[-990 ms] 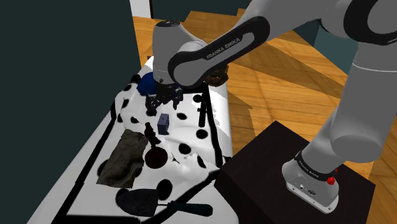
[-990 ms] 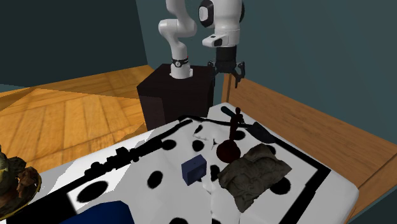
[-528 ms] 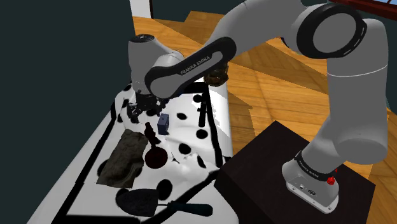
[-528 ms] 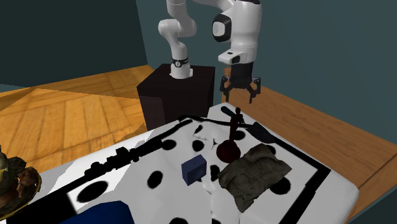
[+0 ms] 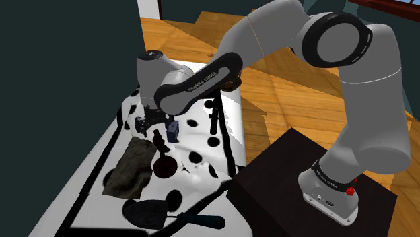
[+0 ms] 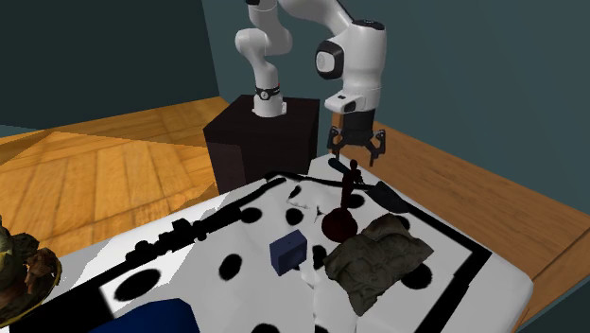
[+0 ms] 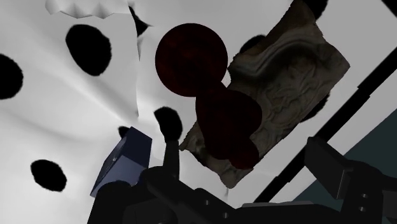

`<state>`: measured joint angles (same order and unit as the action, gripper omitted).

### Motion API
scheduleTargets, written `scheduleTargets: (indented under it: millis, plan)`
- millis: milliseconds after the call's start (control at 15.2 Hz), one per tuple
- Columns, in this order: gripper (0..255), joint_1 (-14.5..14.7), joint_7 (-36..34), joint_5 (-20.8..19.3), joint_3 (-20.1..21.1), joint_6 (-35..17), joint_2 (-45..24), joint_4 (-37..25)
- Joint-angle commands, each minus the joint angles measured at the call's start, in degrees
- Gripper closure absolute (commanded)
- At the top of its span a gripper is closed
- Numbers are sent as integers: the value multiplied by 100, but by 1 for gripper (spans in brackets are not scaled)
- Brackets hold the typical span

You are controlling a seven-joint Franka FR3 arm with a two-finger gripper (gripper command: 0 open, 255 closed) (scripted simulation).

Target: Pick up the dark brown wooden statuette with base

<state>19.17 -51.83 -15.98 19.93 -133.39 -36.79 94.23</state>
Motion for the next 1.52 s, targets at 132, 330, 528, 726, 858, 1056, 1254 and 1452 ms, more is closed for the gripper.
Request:
scheduleTargets:
  millis: [132, 330, 528, 726, 858, 1056, 1254, 1452]
  plan:
    - [255, 8, -3, -12, -11, -19, -40, -25]
    - [255, 8, -2, -12, -10, -18, -39, -24]
    - [255, 8, -2, -11, -10, -18, -39, -25]
    - [255, 2, 4, 5, 4, 30, 4, -30]
    - [255, -16, 27, 42, 32, 135, 93, -48]
    - [255, -41, 61, 97, 73, 296, 221, -85]
    - [255, -64, 94, 150, 110, 462, 342, -135]
    - [255, -83, 127, 202, 145, 633, 456, -197]
